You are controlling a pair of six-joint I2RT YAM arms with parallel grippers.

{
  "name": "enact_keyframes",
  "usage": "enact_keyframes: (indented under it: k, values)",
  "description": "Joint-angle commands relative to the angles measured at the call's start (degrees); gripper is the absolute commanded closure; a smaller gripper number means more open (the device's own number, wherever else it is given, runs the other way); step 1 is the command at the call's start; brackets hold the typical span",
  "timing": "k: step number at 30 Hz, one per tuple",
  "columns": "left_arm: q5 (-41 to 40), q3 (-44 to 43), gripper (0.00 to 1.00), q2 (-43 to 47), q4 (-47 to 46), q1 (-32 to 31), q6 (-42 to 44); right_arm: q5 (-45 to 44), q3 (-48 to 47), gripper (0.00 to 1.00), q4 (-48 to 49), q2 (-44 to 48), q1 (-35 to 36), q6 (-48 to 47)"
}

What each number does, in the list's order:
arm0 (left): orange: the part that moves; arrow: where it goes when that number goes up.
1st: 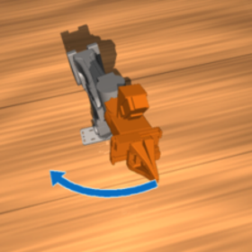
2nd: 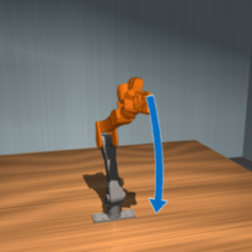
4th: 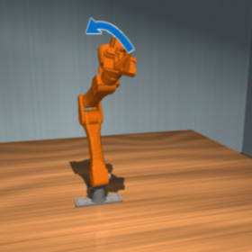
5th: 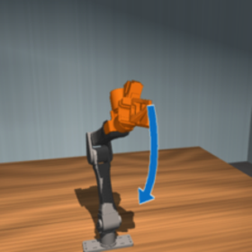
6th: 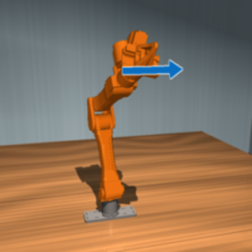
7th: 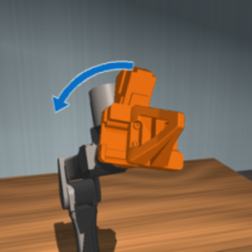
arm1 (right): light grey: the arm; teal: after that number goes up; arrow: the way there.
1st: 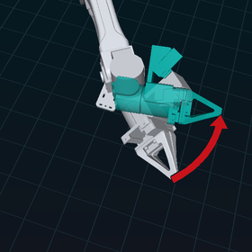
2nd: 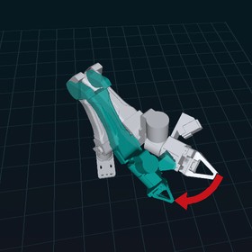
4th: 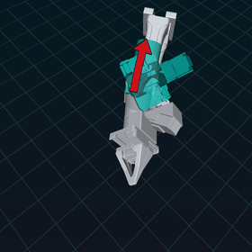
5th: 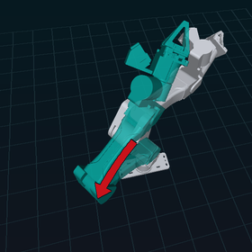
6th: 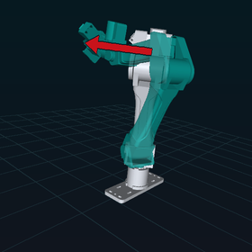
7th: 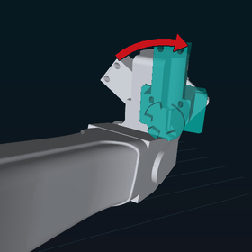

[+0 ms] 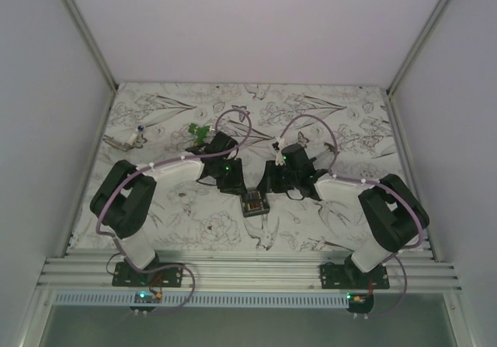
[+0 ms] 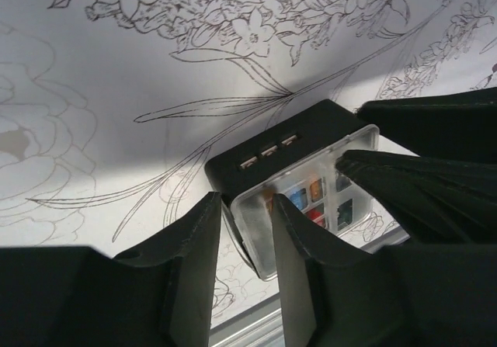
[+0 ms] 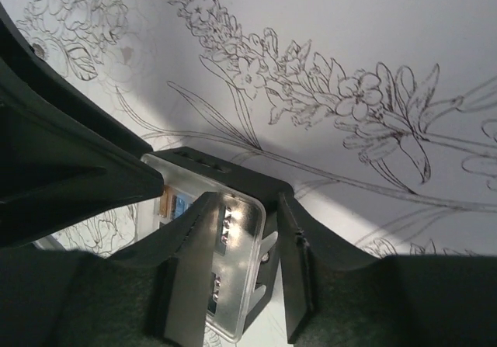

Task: Snap on the fuse box
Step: Close the fuse box cover on the fuse box base.

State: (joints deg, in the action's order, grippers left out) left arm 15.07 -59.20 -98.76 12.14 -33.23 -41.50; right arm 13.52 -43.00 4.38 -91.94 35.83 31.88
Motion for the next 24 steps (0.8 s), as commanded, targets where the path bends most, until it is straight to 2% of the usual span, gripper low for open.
enact_keyframes:
  k: [1, 7, 12, 18, 20, 24]
  values:
    - [0.81, -0.54, 0.68, -2.91, 1.45, -0.28, 0.71, 2.48, 2.56, 0.63, 2.58, -3.68, -0.17, -0.19]
    - [0.14, 1.31, 0.77, -5.07, 1.22, -0.65, 0.72, 2.79, 6.17, 0.67, 2.33, -5.03, -0.14, -0.03]
    - [-0.28, 3.51, 0.78, -4.84, 0.46, -0.78, 0.29, 2.48, 8.00, 0.66, 2.27, -0.96, -0.06, -0.59]
    - [-2.48, 3.61, 0.67, 2.38, 0.42, -0.53, 1.13, -0.84, 6.34, 0.57, -0.73, 7.61, -0.08, -1.39]
    - [-2.74, 4.09, 0.60, 4.74, 0.39, -0.35, 1.00, -2.59, 6.31, 0.53, -2.54, 10.19, -0.07, -1.91]
    - [-1.55, 6.28, 0.52, 9.12, 0.43, -0.66, 0.09, -1.94, 7.83, 0.48, -5.44, 14.39, -0.14, -2.29]
